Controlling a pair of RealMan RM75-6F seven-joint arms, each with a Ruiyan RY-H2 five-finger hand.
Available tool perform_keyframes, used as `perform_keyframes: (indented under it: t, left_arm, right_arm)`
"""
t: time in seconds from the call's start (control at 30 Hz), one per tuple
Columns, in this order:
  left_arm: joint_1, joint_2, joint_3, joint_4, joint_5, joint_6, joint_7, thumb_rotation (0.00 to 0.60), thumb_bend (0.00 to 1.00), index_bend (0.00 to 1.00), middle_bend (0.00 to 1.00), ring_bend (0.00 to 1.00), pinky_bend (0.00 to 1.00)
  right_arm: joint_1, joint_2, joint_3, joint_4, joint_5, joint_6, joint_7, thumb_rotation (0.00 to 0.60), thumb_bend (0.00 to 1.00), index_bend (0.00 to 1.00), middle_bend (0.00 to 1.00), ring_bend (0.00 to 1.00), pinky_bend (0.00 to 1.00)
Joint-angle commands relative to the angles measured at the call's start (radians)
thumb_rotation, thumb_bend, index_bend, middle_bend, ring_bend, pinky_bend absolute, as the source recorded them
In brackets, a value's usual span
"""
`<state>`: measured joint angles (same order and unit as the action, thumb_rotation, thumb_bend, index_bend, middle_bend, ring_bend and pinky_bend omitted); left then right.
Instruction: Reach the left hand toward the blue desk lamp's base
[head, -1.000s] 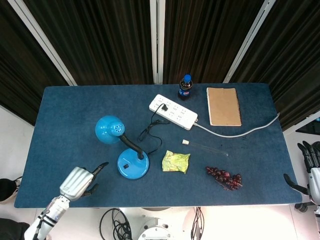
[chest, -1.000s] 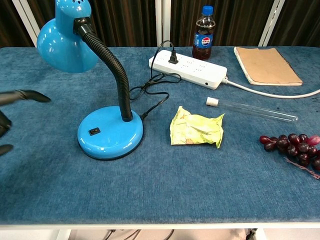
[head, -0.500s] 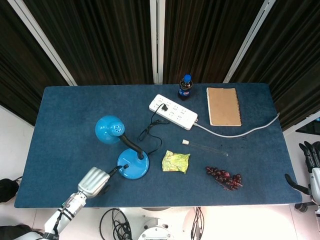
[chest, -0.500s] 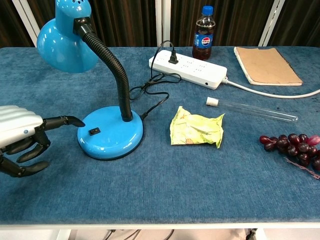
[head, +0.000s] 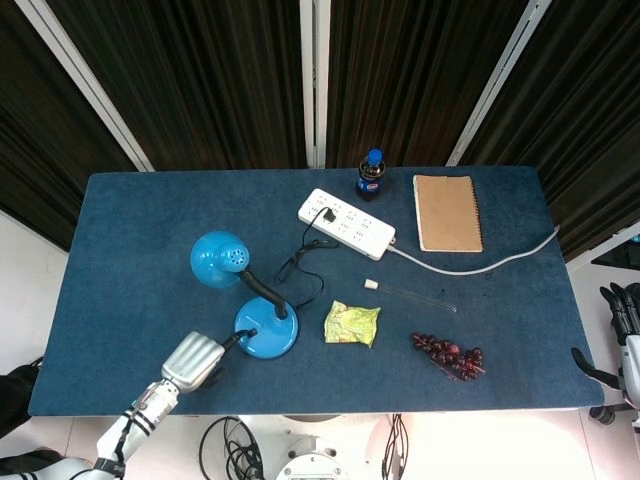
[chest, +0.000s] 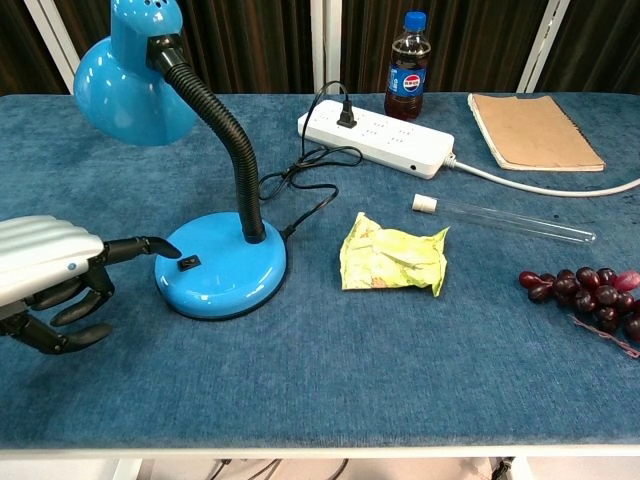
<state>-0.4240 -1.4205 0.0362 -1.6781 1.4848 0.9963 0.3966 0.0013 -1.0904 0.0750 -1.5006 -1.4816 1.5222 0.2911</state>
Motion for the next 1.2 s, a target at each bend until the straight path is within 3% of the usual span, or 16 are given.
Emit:
perform_keyframes:
  t: [0.03, 0.47, 0.8, 0.9, 1.07, 1.2]
  left_arm:
    - [-0.002, 0.0, 0.002, 0.0, -0.001, 0.002, 0.001, 0.6, 0.4, 0.11, 0.78, 0.79, 0.69]
    - [-0.022, -0.011, 0.009, 0.008, -0.034, -0.011, 0.02, 0.6, 0.4, 0.11, 0.79, 0.79, 0.69]
    - [-0.028, -0.013, 0.018, 0.004, -0.041, -0.002, 0.034, 0.6, 0.4, 0.26, 0.79, 0.79, 0.69]
    - [-0.024, -0.014, 0.017, 0.004, -0.03, 0.02, 0.026, 0.6, 0.4, 0.23, 0.79, 0.79, 0.69]
    - [0.023, 0.011, 0.009, -0.002, 0.038, 0.163, -0.029, 0.6, 0.39, 0.16, 0.78, 0.79, 0.68]
    - [0.115, 0.065, 0.013, 0.028, 0.089, 0.356, -0.144, 0.6, 0.38, 0.22, 0.77, 0.78, 0.67]
  right_arm:
    - [0.001, -0.001, 0.0, 0.001, 0.001, -0.002, -0.001, 0.6, 0.18, 0.0, 0.0, 0.0, 0.0]
    - [0.0, -0.001, 0.001, 0.0, 0.008, -0.008, -0.002, 0.6, 0.18, 0.0, 0.0, 0.0, 0.0]
    - [0.001, 0.001, 0.002, 0.002, 0.011, -0.012, 0.001, 0.6, 0.18, 0.0, 0.0, 0.0, 0.0]
    - [-0.001, 0.001, 0.001, 0.003, 0.01, -0.011, 0.004, 0.6, 0.18, 0.0, 0.0, 0.0, 0.0]
    - [-0.001, 0.002, -0.001, 0.002, 0.002, -0.008, 0.003, 0.6, 0.18, 0.0, 0.0, 0.0, 0.0]
    - [-0.002, 0.004, 0.001, 0.001, 0.005, -0.007, 0.004, 0.6, 0.18, 0.0, 0.0, 0.0, 0.0]
